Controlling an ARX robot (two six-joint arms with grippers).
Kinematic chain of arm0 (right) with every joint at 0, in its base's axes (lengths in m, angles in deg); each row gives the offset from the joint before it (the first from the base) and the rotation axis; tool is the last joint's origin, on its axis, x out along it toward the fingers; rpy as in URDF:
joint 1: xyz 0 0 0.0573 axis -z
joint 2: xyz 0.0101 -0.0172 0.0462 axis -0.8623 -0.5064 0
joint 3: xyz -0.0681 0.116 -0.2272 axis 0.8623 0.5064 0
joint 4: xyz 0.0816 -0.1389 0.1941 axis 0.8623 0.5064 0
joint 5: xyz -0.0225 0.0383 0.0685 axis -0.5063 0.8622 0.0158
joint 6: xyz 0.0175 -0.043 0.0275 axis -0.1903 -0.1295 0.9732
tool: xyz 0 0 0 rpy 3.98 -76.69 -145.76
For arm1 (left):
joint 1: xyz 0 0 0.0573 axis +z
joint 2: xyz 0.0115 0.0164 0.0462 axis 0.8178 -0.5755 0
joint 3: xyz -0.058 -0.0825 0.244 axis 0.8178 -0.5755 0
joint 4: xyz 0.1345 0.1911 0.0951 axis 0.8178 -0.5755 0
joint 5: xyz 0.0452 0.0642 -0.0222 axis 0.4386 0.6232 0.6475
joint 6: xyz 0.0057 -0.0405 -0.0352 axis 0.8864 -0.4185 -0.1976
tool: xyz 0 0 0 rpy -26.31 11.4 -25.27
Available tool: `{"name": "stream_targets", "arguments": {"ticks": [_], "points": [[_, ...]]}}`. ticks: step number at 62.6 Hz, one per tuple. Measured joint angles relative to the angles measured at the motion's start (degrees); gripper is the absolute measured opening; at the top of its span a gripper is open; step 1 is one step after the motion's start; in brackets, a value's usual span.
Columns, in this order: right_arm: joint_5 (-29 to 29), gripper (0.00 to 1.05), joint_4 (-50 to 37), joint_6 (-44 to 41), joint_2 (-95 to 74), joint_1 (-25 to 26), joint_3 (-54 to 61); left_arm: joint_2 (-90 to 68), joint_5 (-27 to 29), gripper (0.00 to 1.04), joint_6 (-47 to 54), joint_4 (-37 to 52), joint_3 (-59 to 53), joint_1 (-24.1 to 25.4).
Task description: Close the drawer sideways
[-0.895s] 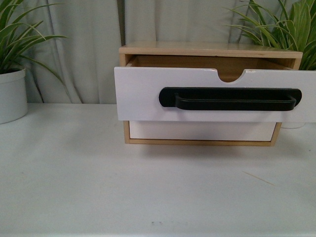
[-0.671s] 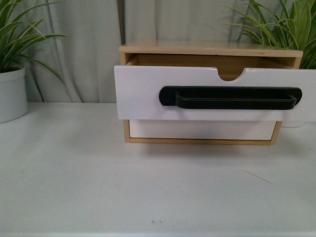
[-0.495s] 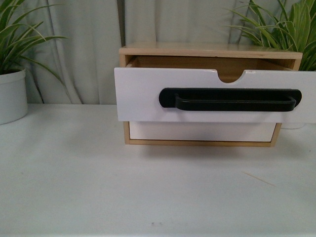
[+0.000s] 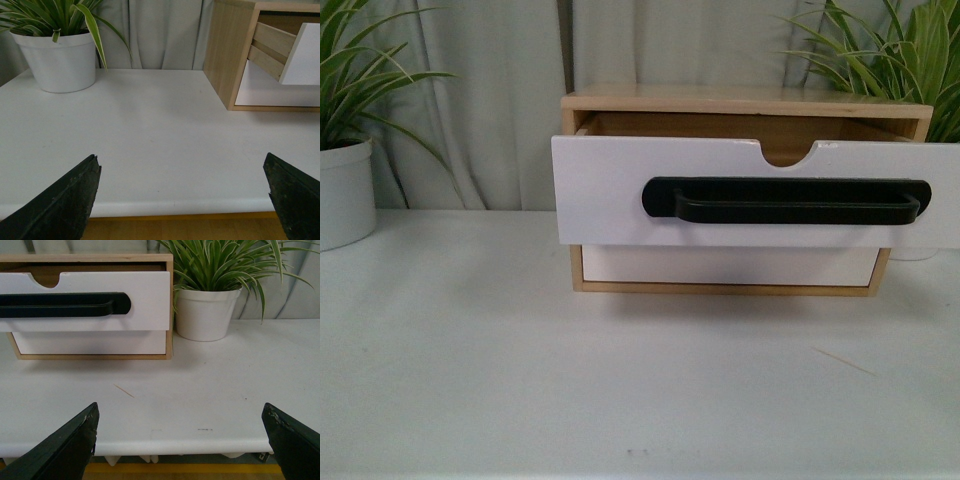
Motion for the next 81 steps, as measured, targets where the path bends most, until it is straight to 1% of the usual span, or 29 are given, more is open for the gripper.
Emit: {"name": "stream_targets", "arguments": {"ticks": [4,5,6,7,9,10,12,13,14,15,16,17,19,22,24,31,38,48,60,65,73,81], "points": [[0.0,0.96,0.0,0.0,0.0,0.0,0.0,0.0,0.0,0.99,-0.02,0.0,0.0,0.0],[1.33,0.96,0.72,-0.04,-0.39,0.35,-0.15,0.0,0.0,0.99,0.0,0.0,0.0,0.0],[4.31,0.96,3.28,-0.33,-1.29,1.18,-1.11,-0.02,0.13,0.99,-0.04,-0.02,0.02,-0.02],[6.01,0.96,4.81,-0.48,-1.95,1.75,-1.73,-0.85,3.23,0.99,-1.36,-1.01,0.33,-0.96],[12.59,0.96,10.88,-1.25,-6.12,4.09,-4.37,-3.52,12.83,0.99,-3.91,-5.44,2.23,-3.87],[13.35,0.96,12.0,-1.4,-7.21,4.55,-4.94,-6.4,19.08,0.99,-6.47,-8.59,3.87,-6.29],[17.0,0.96,14.38,-1.95,-10.14,5.66,-6.12,-9.6,25.22,0.99,-9.49,-11.43,5.51,-8.72],[17.75,0.96,14.78,-2.03,-11.06,5.95,-6.4,-12.57,29.55,0.99,-12.55,-13.81,6.95,-10.99],[19.08,0.96,15.23,-2.47,-13.27,6.62,-6.97,-15.39,35.71,0.99,-16.37,-15.63,8.15,-13.07],[19.71,0.96,15.21,-2.91,-14.58,6.95,-7.34,-17.92,39.8,0.99,-18.69,-16.63,9.18,-14.93],[20.24,0.96,15.06,-3.21,-15.85,7.21,-7.78,-21.35,44.59,0.99,-23.76,-16.7,10.47,-17.09],[20.57,0.96,14.6,-3.65,-17.05,7.37,-8.28,-23.54,46.82,0.99,-25.9,-16.35,11.45,-18.1],[20.68,0.96,13.46,-4.7,-18.71,7.39,-9.09,-26.58,47.82,0.99,-30.05,-15.39,13.09,-19.04],[20.26,0.96,10.67,-6.8,-21.57,7.26,-10.51,-30.29,47.23,0.99,-35.54,-13.44,15.34,-20.04],[19.71,0.96,8.79,-8.13,-23.47,6.97,-11.41,-33.94,45.62,0.99,-39.12,-10.73,17.49,-21.14],[17.51,0.96,1.14,-16.5,-31.43,5.11,-13.57,-45.57,40.59,0.99,-45.18,-2.49,23.23,-24.3],[16.28,0.96,-6.36,-27.08,-40.54,3.02,-15.19,-57.72,36.79,0.99,-47.89,4.17,28.83,-27.52],[13.79,0.96,-14.25,-34.95,-48.02,1.03,-17.46,-67.8,33.57,0.99,-49.13,9.75,35.21,-30.25],[11.28,0.96,-20.0,-38.69,-53.79,-1.79,-19.43,-74.84,31.52,0.99,-48.92,12.52,40.79,-32.24],[10.97,0.96,-21.24,-38.95,-55.84,-2.43,-20.5,-76.85,30.84,0.99,-48.85,13.14,42.49,-32.81],[10.86,0.96,-22.99,-38.95,-60.24,-2.64,-22.97,-79.93,29.73,0.99,-48.59,13.73,45.24,-34.03],[10.86,0.96,-24.92,-38.8,-65.42,-2.47,-26.08,-82.64,29.24,0.99,-47.82,14.23,47.45,-34.25]]}}
